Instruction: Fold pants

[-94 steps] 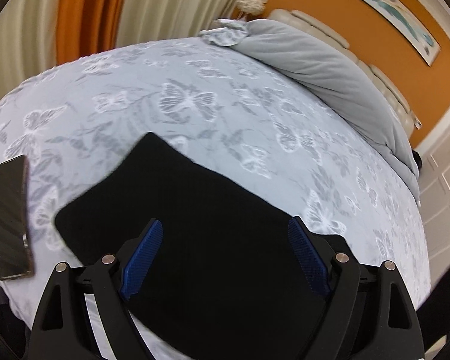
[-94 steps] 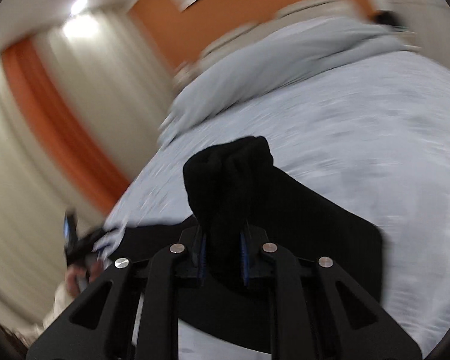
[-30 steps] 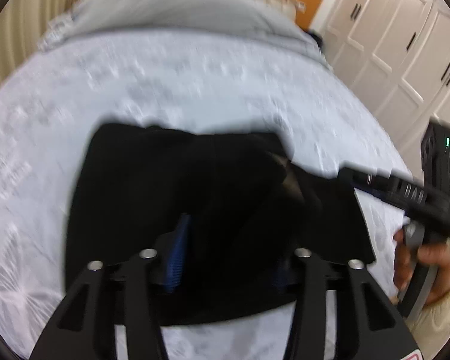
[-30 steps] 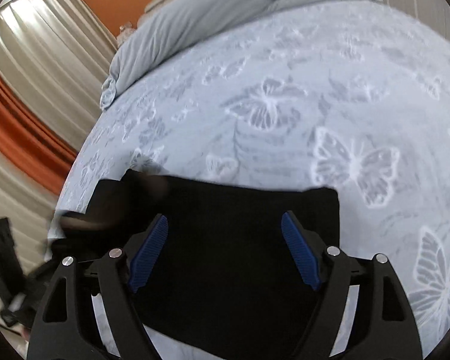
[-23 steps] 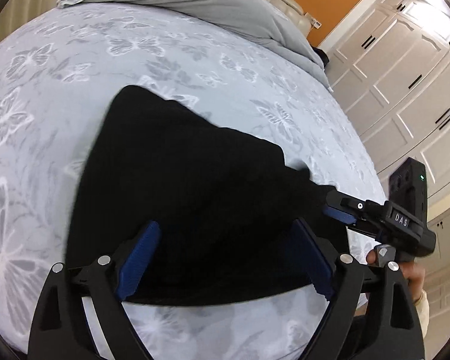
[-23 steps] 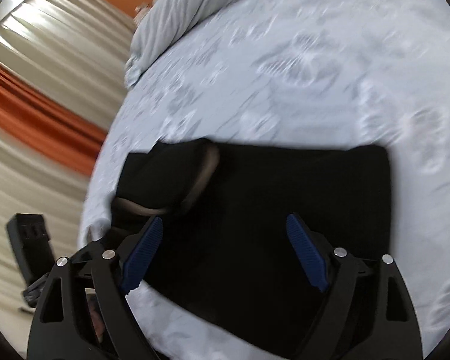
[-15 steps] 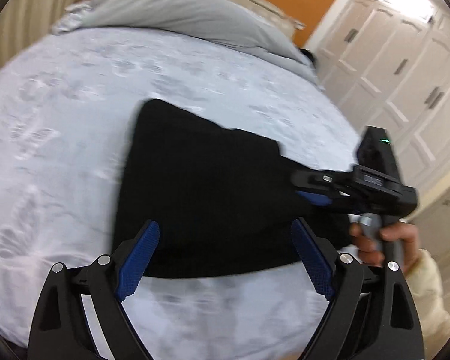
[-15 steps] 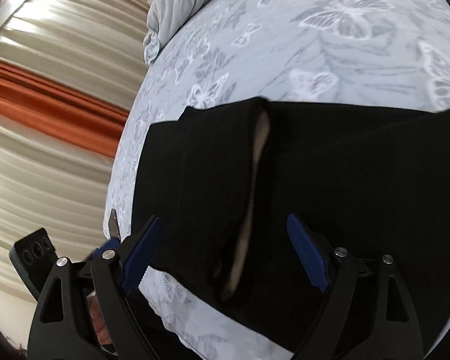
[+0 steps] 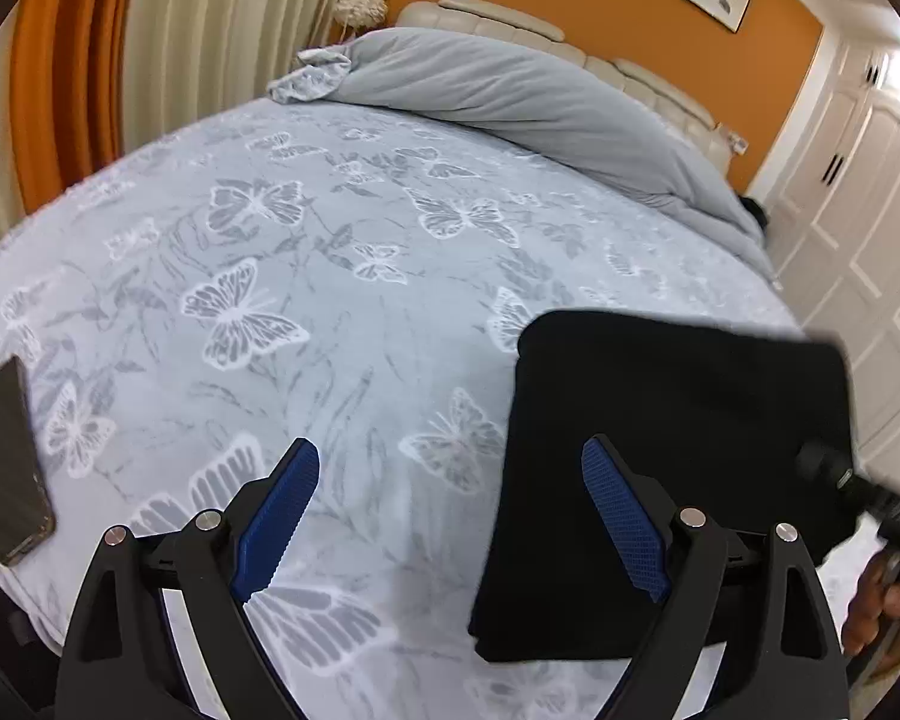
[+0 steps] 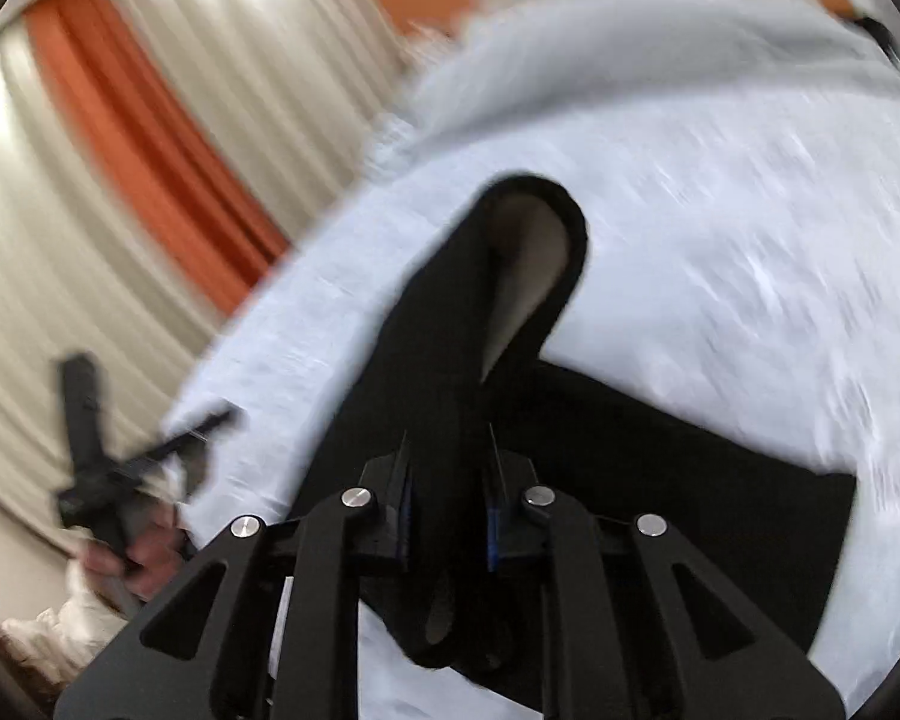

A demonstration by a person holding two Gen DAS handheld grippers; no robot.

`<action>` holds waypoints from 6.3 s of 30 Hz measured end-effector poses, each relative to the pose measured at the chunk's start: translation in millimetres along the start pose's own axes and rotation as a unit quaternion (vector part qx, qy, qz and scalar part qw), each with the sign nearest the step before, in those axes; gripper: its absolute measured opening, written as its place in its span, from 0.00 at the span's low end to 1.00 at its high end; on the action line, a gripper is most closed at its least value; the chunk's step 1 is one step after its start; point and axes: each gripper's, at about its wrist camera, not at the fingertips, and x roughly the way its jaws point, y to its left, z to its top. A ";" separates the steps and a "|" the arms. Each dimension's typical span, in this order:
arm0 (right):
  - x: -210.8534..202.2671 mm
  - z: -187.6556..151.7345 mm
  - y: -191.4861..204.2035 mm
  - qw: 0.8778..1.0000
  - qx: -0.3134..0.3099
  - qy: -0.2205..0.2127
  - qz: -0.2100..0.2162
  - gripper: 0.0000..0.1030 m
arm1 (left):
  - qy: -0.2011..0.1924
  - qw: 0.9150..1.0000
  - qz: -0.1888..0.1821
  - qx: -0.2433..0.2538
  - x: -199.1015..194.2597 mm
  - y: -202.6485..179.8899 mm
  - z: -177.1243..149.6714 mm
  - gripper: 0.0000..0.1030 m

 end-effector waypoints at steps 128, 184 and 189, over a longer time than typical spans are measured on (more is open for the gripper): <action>117.6 66.8 361.2 0.981 -0.107 0.075 0.143 0.22 | -0.058 0.957 0.149 -0.244 -74.8 218.0 34.6 0.80; -34.7 -66.0 -34.9 0.994 0.106 0.005 0.021 0.63 | 0.105 0.983 0.068 0.131 69.9 -89.0 -43.9 0.88; -34.9 -75.7 -46.1 0.987 0.148 0.011 0.061 0.63 | 0.106 0.984 0.069 0.129 70.1 -89.3 -44.1 0.88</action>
